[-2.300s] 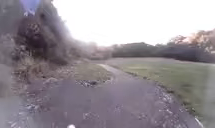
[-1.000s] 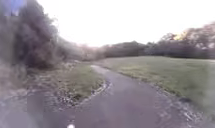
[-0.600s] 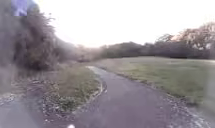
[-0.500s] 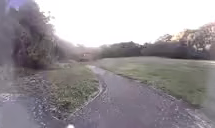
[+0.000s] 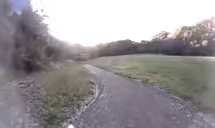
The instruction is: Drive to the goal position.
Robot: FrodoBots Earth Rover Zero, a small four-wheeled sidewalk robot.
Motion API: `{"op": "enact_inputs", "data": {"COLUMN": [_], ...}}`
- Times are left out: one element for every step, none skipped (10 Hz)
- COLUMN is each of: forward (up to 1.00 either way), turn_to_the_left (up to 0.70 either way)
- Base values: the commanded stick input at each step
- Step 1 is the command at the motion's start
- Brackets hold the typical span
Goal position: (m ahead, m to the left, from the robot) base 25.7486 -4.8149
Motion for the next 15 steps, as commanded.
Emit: {"op": "enact_inputs", "data": {"forward": [0.7,0.7,0.7,0.7,0.7,0.7,0.7,0.7,0.7,0.7,0.7,0.7,0.7,0.7,0.7], "turn_to_the_left": [-0.14,-0.14,-0.14,-0.14,-0.06,0.0,0.0,0.0,0.0,0.0,0.0,0.04,0.13,0.14,0.14]}}
